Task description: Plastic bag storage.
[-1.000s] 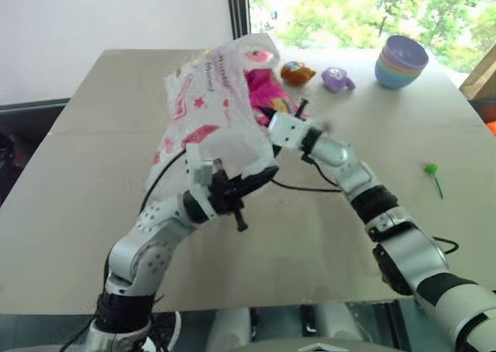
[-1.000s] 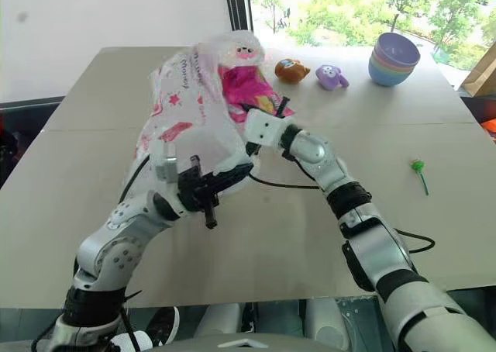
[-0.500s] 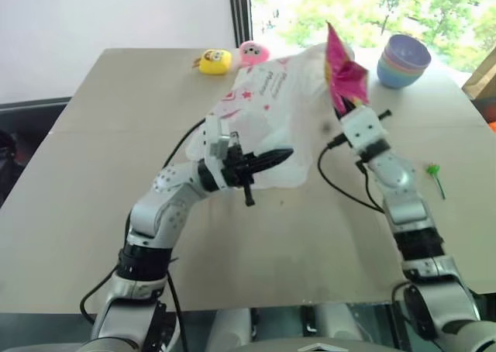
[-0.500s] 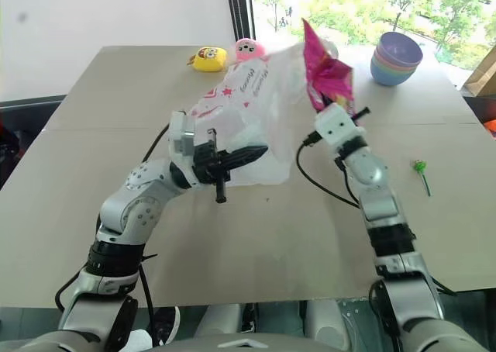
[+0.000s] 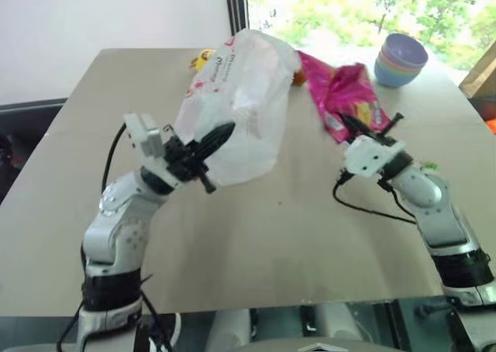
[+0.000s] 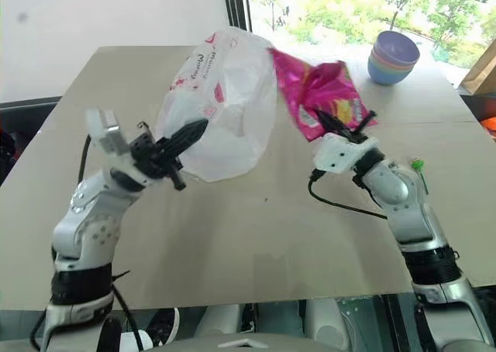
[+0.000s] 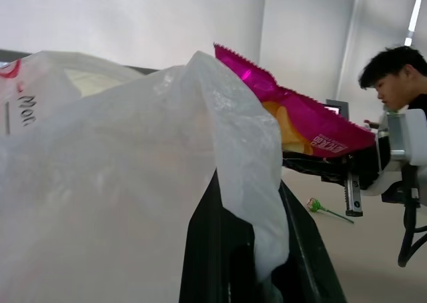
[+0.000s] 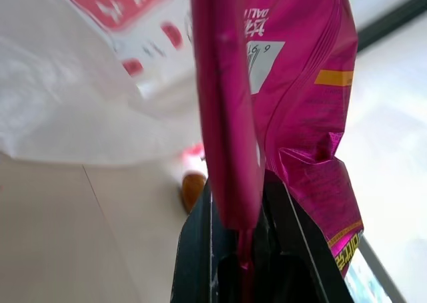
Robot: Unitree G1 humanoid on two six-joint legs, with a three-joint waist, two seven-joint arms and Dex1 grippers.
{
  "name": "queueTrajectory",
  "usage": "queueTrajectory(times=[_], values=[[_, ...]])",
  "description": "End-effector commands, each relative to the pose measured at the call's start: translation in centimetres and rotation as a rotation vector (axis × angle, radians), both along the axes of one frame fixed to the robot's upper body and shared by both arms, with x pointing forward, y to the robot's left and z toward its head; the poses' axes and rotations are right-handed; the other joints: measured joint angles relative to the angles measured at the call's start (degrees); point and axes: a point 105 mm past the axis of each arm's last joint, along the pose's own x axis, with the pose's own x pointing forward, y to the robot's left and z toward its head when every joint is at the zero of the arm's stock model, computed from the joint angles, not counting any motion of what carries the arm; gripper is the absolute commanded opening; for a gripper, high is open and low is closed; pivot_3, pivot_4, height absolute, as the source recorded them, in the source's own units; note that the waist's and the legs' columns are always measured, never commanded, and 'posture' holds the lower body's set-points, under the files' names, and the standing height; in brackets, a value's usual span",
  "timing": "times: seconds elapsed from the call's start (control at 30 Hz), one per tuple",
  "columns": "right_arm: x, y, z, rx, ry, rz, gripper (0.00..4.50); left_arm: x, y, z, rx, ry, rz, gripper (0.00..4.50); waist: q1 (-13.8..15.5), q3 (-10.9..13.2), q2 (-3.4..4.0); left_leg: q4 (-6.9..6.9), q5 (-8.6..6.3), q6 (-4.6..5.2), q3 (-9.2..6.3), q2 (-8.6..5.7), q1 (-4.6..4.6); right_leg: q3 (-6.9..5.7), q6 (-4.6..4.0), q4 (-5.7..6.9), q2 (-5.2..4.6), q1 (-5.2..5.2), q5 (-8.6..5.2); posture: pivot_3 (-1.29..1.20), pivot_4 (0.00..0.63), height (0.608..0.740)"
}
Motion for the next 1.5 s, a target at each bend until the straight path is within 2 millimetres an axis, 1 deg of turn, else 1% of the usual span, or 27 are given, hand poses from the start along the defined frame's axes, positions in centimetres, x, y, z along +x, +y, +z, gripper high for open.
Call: queueTrajectory(times=[0.03,0.1,0.17,0.2,0.27,0.33,0.4,0.47,0.57,0.67,0.73,0.8,0.93,1.0,1.17,1.33,1.43,1.47,1.5], values=[[-1.6,2.7,3.0,0.038,-0.091,0.182,0.02,-1.7,0.0,0.1,0.015,-0.008,0.008,0.00,0.00,0.01,0.01,0.00,0.00,0.00,0.01,0.01,0.01,0.01,0.00,0.01,-0.01,0.00,0.00,0.00,0.150,0.740],[-2.5,4.4,4.2,0.057,-0.119,0.291,0.02,-2.1,0.2,-0.5,0.023,0.010,0.033,0.00,0.00,0.02,0.00,0.00,0.00,0.00,0.01,0.01,0.02,0.01,-0.01,0.03,0.00,0.00,0.00,0.00,0.150,0.740],[-3.3,5.8,4.8,0.073,-0.117,0.392,0.02,-2.3,0.6,-0.7,0.029,0.016,0.060,0.00,0.12,0.03,-0.02,0.01,0.00,0.00,0.01,0.01,0.02,0.01,-0.02,0.04,-0.01,0.00,0.00,0.00,0.150,0.740],[-3.7,6.4,4.8,0.082,-0.108,0.435,0.02,-2.4,0.8,-0.8,0.032,0.017,0.074,0.00,0.21,0.04,-0.06,0.02,0.00,0.00,-0.01,0.01,0.01,-0.02,-0.02,0.04,-0.01,0.01,0.00,0.00,0.150,0.740],[-4.3,7.6,4.3,0.054,-0.093,0.522,0.02,-2.6,1.4,-0.8,0.036,0.015,0.105,0.00,0.28,0.05,-0.07,0.02,0.00,0.00,-0.06,0.03,0.00,-0.06,-0.03,0.01,-0.04,0.04,0.00,0.00,0.150,0.740],[-4.8,8.2,3.9,0.016,-0.098,0.575,0.02,-2.7,2.0,-0.7,0.046,0.010,0.136,0.00,0.20,0.06,-0.08,0.02,0.00,0.01,-0.05,0.02,-0.01,-0.07,-0.03,-0.01,-0.08,0.05,0.00,0.00,0.150,0.740],[-5.1,8.5,3.9,0.006,-0.104,0.613,0.02,-2.7,2.9,-0.6,0.065,0.003,0.179,0.00,0.23,0.08,-0.10,0.02,0.00,0.01,-0.03,0.01,-0.01,-0.07,-0.03,-0.03,-0.10,0.05,0.00,0.00,0.150,0.740],[-4.9,8.7,3.9,0.005,-0.090,0.631,0.02,-2.8,3.8,-0.5,0.076,-0.002,0.216,0.00,0.18,0.09,-0.11,0.02,0.00,0.01,-0.05,0.01,0.00,-0.09,-0.04,0.00,-0.11,0.04,-0.01,0.00,0.150,0.740],[-3.8,8.8,3.4,0.024,-0.032,0.622,0.02,-3.1,4.8,-0.5,0.096,-0.011,0.257,0.00,0.00,0.10,-0.10,0.02,0.00,0.00,-0.03,0.04,0.03,-0.08,-0.05,0.02,-0.09,0.04,0.00,0.00,0.150,0.740],[-3.0,8.2,2.3,-0.013,-0.011,0.621,0.02,-2.9,6.2,0.3,0.107,-0.051,0.337,0.00,0.12,0.10,-0.11,0.01,0.00,0.00,-0.03,0.05,0.04,-0.10,-0.06,0.03,-0.09,0.05,-0.01,0.00,0.150,0.740],[-3.6,8.0,1.7,-0.065,-0.022,0.652,0.02,-2.4,7.4,1.3,0.107,-0.091,0.410,0.00,0.38,0.14,-0.11,0.02,0.00,0.00,-0.04,0.03,0.01,-0.12,-0.06,0.01,-0.11,0.05,-0.01,0.00,0.150,0.740],[-4.6,7.8,1.4,-0.115,-0.033,0.698,0.02,-1.7,8.3,2.0,0.092,-0.119,0.455,0.00,0.32,0.15,-0.12,0.02,0.00,0.01,-0.03,0.01,0.00,-0.11,-0.06,-0.02,-0.13,0.05,-0.01,0.00,0.150,0.740],[-6.2,7.6,0.3,-0.224,-0.056,0.771,0.02,-1.1,8.3,2.4,0.089,-0.139,0.448,0.00,0.12,0.15,-0.13,0.01,0.00,0.01,-0.03,0.01,0.01,-0.11,-0.05,-0.02,-0.13,0.06,0.00,0.00,0.150,0.740],[-6.6,7.6,0.0,-0.242,-0.055,0.788,0.02,-0.9,8.2,2.5,0.086,-0.145,0.445,0.00,0.03,0.16,-0.14,0.00,0.00,0.00,-0.01,0.04,0.01,-0.12,-0.04,-0.01,-0.12,0.05,0.00,0.00,0.150,0.740],[-7.3,8.5,-0.4,-0.284,-0.075,0.838,0.02,-1.1,8.1,2.2,0.082,-0.149,0.449,0.00,0.07,0.16,-0.14,0.00,0.00,0.00,-0.01,0.06,0.04,-0.12,-0.04,0.03,-0.12,0.05,0.00,0.00,0.150,0.740],[-7.3,9.1,-0.8,-0.309,-0.070,0.872,0.02,-1.4,7.7,2.2,0.070,-0.159,0.452,0.00,0.13,0.16,-0.15,0.01,0.00,0.00,0.00,0.05,0.03,-0.12,-0.05,0.02,-0.15,0.05,0.00,0.00,0.150,0.740],[-6.7,9.5,-0.8,-0.307,-0.066,0.864,0.02,-1.6,7.4,2.1,0.062,-0.161,0.446,0.00,0.14,0.16,-0.15,0.01,0.00,0.00,-0.01,0.05,0.04,-0.12,-0.05,0.03,-0.14,0.06,0.00,0.00,0.150,0.740],[-6.2,9.7,-0.8,-0.303,-0.062,0.843,0.02,-1.8,7.2,2.0,0.063,-0.159,0.434,0.00,0.13,0.16,-0.15,0.01,0.00,0.00,-0.01,0.05,0.05,-0.12,-0.05,0.03,-0.14,0.06,0.01,0.00,0.150,0.740],[-4.9,9.9,-0.7,-0.290,-0.048,0.785,0.02,-2.0,6.9,1.9,0.063,-0.151,0.413,0.00,0.11,0.16,-0.15,0.01,0.00,0.00,-0.01,0.05,0.05,-0.12,-0.05,0.04,-0.14,0.06,0.01,0.00,0.150,0.740]])
